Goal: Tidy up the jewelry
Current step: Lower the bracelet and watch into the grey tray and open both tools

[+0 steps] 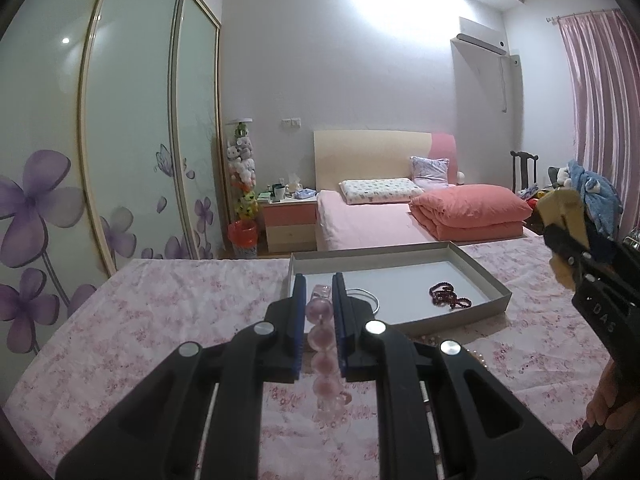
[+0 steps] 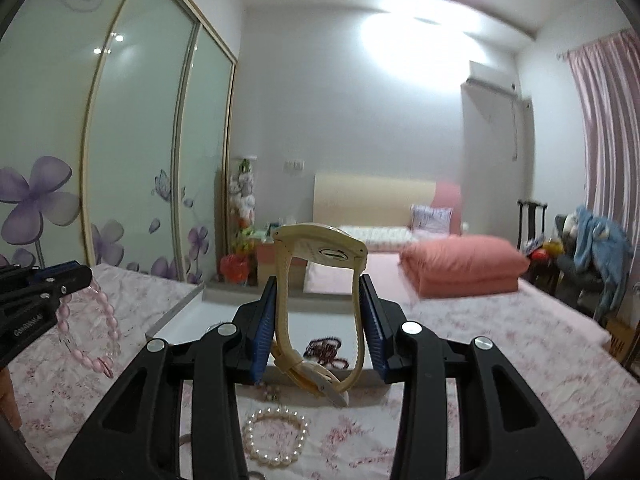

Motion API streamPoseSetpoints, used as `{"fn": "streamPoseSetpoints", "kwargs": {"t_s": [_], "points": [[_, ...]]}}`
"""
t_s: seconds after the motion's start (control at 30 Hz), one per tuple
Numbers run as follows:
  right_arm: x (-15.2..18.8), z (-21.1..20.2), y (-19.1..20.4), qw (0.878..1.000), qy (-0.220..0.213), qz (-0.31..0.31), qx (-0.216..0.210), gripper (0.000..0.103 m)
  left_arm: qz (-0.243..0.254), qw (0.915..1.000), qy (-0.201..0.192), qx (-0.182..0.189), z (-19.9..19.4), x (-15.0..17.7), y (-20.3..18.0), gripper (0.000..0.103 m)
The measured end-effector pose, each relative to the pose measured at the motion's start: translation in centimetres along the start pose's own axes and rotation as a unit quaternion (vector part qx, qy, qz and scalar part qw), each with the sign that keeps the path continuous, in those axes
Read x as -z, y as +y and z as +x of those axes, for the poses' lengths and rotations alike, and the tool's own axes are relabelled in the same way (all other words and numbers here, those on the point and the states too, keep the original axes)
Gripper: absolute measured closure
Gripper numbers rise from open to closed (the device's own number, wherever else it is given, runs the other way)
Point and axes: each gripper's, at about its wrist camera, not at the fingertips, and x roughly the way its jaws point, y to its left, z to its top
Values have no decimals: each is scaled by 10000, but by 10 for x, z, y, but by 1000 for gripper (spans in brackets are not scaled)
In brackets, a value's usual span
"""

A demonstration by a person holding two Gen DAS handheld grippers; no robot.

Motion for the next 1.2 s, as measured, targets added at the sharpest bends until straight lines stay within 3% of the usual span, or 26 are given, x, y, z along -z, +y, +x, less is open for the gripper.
{"fn": "streamPoseSetpoints", "kwargs": {"t_s": [0.87, 1.2], "points": [[-7, 2, 4, 9996, -289, -51, 29, 62, 44, 9998, -148, 135, 10, -3, -21, 89], [-11, 46, -2, 9993, -354, 53, 115, 62, -175, 9998, -63, 12, 58, -23, -17, 89]]}}
